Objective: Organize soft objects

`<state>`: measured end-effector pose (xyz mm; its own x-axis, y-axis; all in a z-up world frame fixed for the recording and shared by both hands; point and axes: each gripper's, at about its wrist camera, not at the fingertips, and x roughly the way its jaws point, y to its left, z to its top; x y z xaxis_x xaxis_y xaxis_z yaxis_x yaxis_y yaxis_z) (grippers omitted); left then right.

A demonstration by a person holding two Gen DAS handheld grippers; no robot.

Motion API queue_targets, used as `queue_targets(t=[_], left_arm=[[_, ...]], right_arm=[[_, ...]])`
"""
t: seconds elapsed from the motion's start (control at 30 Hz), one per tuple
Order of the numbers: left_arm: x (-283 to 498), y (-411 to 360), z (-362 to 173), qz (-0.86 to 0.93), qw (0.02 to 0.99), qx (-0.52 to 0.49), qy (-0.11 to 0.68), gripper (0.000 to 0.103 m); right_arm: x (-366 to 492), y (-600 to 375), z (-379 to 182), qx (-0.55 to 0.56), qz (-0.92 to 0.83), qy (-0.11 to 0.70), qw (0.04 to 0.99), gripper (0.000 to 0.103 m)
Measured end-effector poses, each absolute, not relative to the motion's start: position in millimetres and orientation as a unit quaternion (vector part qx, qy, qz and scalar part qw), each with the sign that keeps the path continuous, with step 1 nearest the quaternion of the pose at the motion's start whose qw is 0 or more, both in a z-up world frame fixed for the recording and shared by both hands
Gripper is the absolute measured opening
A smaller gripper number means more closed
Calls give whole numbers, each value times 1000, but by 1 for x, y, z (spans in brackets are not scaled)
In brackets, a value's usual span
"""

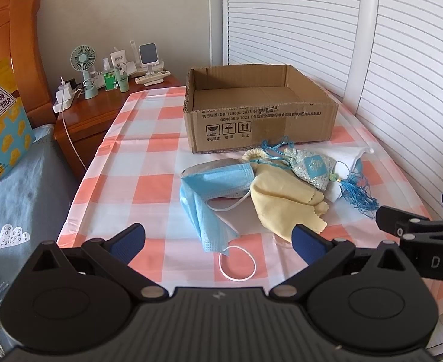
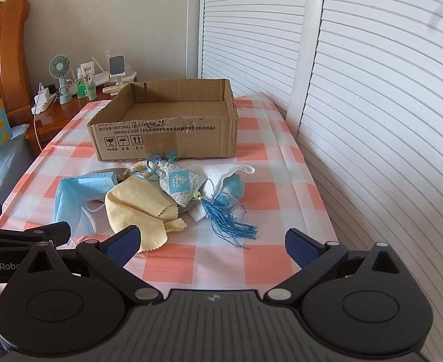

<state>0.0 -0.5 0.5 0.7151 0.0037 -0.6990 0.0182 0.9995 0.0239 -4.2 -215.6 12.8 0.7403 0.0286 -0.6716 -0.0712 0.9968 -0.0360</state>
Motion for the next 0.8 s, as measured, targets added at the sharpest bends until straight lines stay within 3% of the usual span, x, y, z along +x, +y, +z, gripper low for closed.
queue_targets(t=[0.8], left_arm=[[2, -1, 7, -4, 927, 16, 376, 102]], right_arm=[[-4, -217, 19, -32, 28, 355, 934, 103]])
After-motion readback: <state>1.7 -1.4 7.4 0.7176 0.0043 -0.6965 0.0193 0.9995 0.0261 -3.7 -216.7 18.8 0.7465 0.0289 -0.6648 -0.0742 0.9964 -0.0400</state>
